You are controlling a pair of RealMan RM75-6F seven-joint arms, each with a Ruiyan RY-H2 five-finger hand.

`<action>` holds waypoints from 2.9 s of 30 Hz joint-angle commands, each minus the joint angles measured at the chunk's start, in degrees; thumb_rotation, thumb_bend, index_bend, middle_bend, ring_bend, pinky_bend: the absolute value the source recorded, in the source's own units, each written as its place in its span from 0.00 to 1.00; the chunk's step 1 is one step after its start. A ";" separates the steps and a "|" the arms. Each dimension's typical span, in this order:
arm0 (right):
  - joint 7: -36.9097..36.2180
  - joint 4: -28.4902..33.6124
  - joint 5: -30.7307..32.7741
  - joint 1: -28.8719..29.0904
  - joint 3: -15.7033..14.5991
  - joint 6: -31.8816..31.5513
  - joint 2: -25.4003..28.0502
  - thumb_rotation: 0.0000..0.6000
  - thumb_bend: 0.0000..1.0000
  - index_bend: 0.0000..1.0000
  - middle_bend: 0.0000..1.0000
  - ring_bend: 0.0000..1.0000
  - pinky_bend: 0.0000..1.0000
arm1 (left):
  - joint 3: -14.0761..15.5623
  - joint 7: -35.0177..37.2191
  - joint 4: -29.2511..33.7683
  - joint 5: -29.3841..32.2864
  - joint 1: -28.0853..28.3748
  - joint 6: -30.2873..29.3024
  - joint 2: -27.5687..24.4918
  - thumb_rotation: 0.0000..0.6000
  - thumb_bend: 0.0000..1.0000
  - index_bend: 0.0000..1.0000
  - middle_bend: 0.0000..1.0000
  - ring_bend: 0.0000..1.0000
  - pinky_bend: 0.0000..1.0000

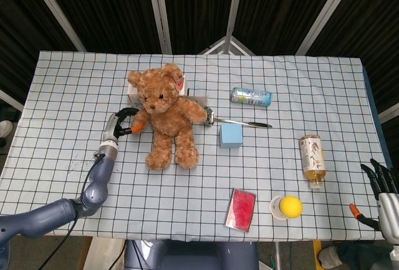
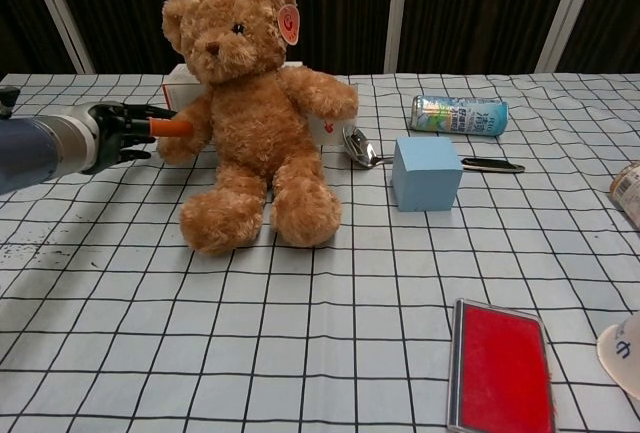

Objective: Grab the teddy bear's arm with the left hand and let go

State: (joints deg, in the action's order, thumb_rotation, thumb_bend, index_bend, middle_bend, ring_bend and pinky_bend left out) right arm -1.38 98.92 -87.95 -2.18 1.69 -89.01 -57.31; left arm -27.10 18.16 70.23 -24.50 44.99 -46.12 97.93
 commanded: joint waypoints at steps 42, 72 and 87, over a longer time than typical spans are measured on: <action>-1.17 0.36 -0.07 0.03 -0.43 0.46 0.74 1.00 0.22 0.12 0.06 0.08 0.00 | -5.75 -13.46 2.30 3.57 2.53 -11.87 4.71 1.00 0.56 0.52 0.60 0.17 0.00; -0.63 0.84 -0.25 0.06 -0.57 0.47 0.73 1.00 0.22 0.12 0.06 0.08 0.00 | -6.13 -18.64 3.07 3.27 1.16 -13.09 4.44 1.00 0.55 0.51 0.58 0.17 0.00; -1.12 0.91 -0.73 -0.14 -0.66 -0.06 0.95 1.00 0.22 0.12 0.06 0.08 0.00 | -6.11 -22.92 8.65 1.61 1.52 -18.97 4.30 1.00 0.55 0.51 0.58 0.17 0.00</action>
State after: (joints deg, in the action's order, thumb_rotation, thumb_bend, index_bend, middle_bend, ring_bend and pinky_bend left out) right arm -2.50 99.82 -88.67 -2.31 1.04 -89.06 -56.37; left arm -33.54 -4.53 79.32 -23.41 46.89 -65.32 102.25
